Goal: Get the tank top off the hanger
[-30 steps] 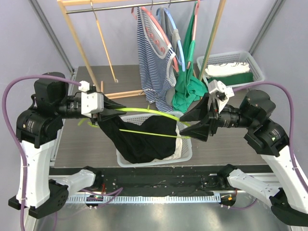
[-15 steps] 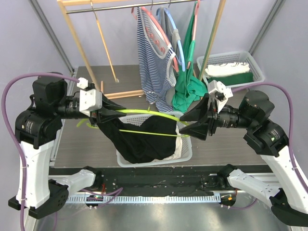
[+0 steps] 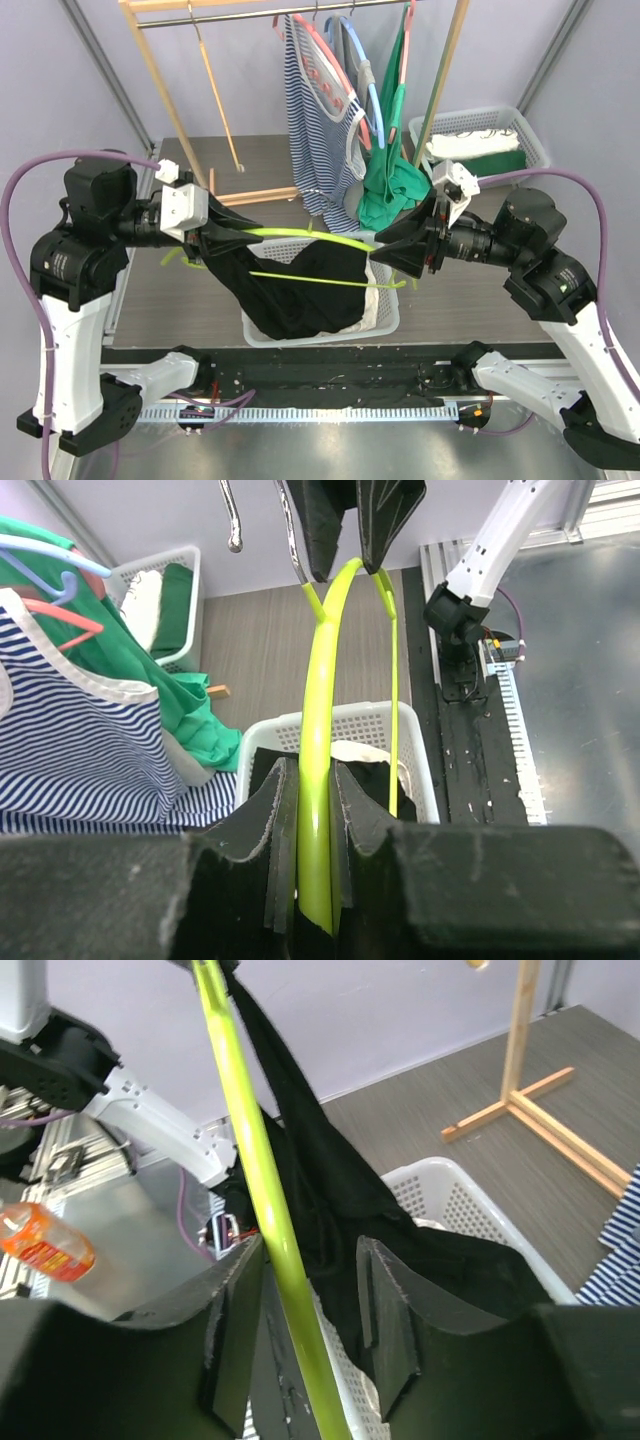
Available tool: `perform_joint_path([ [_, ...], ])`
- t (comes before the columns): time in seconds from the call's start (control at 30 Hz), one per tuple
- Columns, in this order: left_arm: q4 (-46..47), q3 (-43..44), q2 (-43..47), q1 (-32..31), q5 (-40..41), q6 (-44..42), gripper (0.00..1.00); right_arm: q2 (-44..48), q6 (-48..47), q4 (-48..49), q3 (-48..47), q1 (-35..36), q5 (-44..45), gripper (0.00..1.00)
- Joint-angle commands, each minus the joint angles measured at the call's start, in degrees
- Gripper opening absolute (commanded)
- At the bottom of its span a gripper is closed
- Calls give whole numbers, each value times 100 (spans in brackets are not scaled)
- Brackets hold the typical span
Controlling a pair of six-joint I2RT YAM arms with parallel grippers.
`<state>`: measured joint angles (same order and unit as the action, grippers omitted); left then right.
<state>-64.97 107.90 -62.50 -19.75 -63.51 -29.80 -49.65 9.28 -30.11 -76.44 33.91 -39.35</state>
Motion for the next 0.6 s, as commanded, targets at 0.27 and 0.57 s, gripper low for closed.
perform_joint_path([
  [0.27, 643, 285, -333, -29, -285, 229, 0, 210, 13, -232, 376, -25, -688, 26],
  [0.57, 968, -75, -210, -29, 416, 326, 70, 754, -5, -354, -10, -16, 575, 1],
])
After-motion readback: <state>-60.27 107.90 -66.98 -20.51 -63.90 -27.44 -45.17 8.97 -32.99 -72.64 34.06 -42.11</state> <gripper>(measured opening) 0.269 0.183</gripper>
